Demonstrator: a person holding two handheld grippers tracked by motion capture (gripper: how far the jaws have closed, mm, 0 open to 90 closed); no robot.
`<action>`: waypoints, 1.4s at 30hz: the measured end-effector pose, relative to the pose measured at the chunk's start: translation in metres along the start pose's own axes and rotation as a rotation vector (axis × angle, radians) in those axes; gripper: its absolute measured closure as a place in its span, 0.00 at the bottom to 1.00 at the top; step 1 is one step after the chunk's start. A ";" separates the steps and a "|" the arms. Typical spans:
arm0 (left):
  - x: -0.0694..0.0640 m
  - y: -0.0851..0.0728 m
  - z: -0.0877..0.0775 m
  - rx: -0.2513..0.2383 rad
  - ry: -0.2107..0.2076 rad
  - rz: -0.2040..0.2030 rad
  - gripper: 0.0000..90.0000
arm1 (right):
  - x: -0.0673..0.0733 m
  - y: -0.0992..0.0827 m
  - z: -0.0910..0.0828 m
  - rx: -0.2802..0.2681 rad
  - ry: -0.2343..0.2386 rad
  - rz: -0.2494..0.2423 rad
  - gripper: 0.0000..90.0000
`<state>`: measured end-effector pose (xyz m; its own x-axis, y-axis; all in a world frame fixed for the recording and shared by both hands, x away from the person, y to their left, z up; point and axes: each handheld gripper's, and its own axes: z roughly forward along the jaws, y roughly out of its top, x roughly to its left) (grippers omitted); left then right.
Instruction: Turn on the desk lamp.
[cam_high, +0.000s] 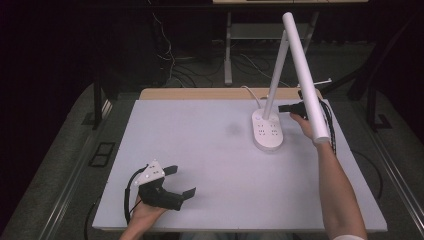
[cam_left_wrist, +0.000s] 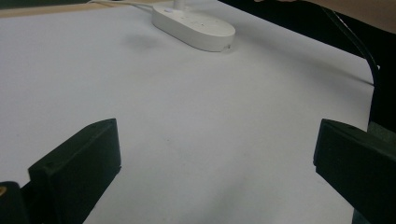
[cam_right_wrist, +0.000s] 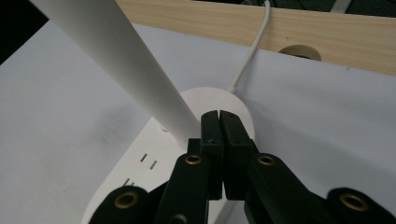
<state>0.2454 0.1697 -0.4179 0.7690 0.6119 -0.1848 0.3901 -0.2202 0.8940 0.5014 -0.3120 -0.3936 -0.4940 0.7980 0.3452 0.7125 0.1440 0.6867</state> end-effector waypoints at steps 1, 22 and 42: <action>0.000 0.000 0.000 -0.002 0.000 -0.001 0.00 | -0.001 0.000 0.002 0.001 -0.002 0.000 1.00; 0.000 0.000 0.000 0.004 0.000 0.003 0.00 | -0.001 -0.006 0.030 0.060 -0.005 0.006 1.00; -0.003 -0.001 0.000 -0.002 -0.004 0.000 0.00 | -0.003 -0.016 0.039 0.016 0.004 0.058 1.00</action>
<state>0.2426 0.1677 -0.4178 0.7714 0.6084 -0.1862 0.3886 -0.2188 0.8950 0.5112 -0.2938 -0.4306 -0.4536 0.8031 0.3865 0.7480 0.1073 0.6549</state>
